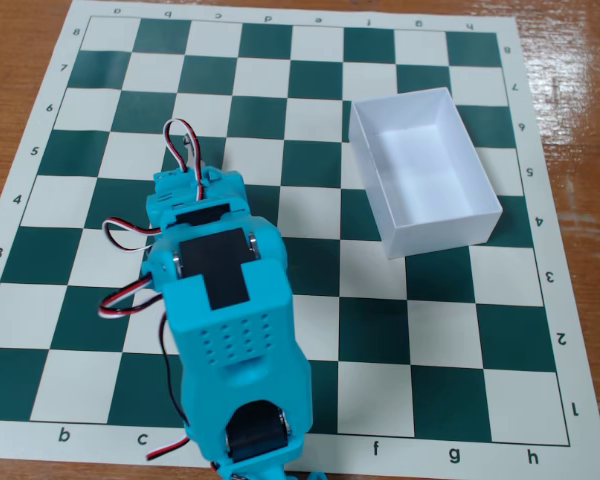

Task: Grab the toy horse and put it in the box.

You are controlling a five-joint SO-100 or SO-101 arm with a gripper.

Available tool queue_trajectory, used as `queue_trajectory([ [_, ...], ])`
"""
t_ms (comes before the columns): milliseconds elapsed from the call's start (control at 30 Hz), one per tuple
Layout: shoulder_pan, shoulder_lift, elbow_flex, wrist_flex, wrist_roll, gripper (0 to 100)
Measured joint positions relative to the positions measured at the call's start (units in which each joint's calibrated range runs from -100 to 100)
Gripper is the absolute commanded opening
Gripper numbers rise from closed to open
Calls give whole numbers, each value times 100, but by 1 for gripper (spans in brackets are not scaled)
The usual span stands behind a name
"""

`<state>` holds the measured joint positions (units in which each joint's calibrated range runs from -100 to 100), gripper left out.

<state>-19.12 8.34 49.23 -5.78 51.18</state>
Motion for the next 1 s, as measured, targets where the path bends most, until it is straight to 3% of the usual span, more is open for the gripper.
queue_trajectory([
  [333,605,-1081,218,-53,208,0],
  [667,1897,-2528,898,-44,364,0],
  [1000,3114,-2740,916,-44,396,0],
])
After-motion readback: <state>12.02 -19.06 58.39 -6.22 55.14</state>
